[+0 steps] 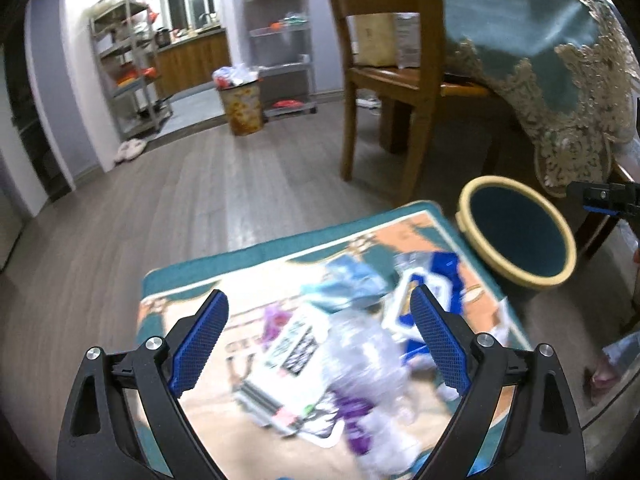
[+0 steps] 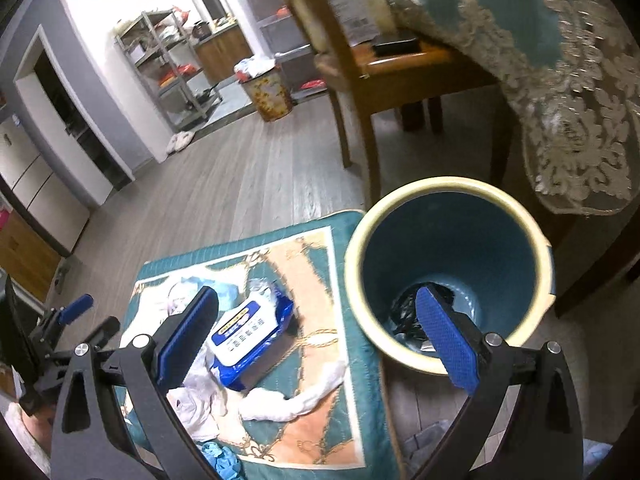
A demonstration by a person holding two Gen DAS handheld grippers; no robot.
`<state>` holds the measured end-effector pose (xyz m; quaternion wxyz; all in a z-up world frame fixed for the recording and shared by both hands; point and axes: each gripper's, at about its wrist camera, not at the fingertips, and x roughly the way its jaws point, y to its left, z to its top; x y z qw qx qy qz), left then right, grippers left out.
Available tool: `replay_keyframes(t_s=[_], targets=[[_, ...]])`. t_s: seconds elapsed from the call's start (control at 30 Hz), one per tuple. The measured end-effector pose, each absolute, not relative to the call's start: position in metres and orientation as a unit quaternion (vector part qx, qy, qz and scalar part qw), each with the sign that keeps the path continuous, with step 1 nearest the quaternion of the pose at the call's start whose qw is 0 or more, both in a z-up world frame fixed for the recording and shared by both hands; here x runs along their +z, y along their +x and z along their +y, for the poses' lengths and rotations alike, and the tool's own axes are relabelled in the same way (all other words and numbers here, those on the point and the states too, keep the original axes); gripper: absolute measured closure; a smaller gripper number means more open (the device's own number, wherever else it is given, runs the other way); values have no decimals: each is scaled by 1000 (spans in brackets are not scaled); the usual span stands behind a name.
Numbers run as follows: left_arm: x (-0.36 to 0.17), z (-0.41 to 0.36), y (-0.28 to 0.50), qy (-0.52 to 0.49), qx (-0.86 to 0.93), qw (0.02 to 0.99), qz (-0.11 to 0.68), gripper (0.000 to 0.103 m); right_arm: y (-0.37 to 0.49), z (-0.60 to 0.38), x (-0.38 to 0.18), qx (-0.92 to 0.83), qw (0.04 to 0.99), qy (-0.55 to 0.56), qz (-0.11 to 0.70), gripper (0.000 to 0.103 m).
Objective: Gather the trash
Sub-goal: 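Move both open tools back over the remaining trash on the stool, then grasp the plastic wrap with the left tool while the right tool grasps the blue wet-wipe pack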
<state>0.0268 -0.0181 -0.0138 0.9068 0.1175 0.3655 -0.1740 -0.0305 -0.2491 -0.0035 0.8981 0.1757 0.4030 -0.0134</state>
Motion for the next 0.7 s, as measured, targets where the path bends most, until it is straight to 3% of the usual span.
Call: replay_keyframes(t_s=[0.33,0.7], targets=[[-41,25,42,93,-145,896,409,11,8,-198,-59,9,870,155,469,6],[-82,-2,43,95,-171,865,462,11,25,-186,-105,17,840,170,515,8]])
